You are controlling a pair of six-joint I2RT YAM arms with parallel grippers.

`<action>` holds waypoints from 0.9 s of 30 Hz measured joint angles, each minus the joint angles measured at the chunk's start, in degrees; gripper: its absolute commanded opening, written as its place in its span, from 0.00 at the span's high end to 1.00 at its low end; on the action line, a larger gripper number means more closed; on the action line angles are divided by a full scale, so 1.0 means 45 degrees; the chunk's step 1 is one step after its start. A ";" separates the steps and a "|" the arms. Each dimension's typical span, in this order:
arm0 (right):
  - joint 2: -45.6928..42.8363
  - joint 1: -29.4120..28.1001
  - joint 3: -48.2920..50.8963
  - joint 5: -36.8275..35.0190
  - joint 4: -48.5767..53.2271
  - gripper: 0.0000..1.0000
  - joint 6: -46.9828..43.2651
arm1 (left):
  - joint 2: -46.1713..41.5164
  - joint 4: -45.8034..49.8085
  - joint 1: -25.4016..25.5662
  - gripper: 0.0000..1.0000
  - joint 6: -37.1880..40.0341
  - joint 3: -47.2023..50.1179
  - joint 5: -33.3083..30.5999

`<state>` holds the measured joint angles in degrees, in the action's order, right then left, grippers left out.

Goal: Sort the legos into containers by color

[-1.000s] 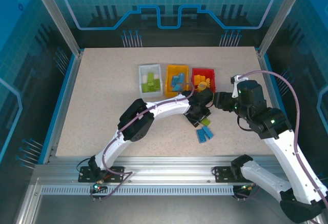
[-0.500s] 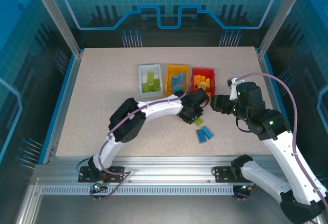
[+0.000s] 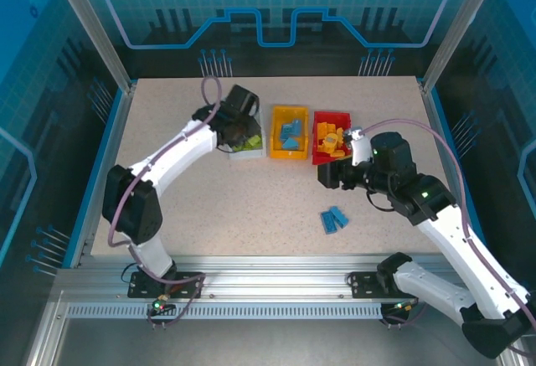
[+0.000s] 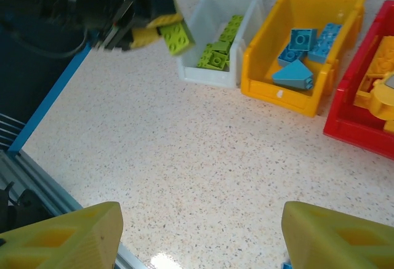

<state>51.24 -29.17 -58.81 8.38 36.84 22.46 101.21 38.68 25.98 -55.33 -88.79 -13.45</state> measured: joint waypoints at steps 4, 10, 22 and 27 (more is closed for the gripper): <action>0.0335 -0.0369 0.0000 -0.0262 -0.0272 0.30 0.0126 | 0.1948 0.0233 -0.0976 0.66 0.1831 -0.1695 -0.0019; 0.0418 -0.0724 0.0452 -0.0850 -0.0505 0.30 0.0471 | 0.4381 0.0593 -0.1166 0.61 0.3269 -0.3803 -0.0019; 0.1078 -0.0908 0.0631 -0.3633 0.1093 0.30 0.2409 | 0.5547 0.1141 -0.1248 0.33 0.3983 -0.5022 0.0306; 0.1316 -0.1209 0.1059 -0.4503 0.2229 0.32 0.3623 | 0.4930 0.1132 -0.1180 0.32 0.3997 -0.4677 0.0568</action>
<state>57.17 -34.61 -54.04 -11.88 46.87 38.76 123.39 43.77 20.67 -37.34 -109.84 -10.90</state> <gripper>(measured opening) 0.688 0.677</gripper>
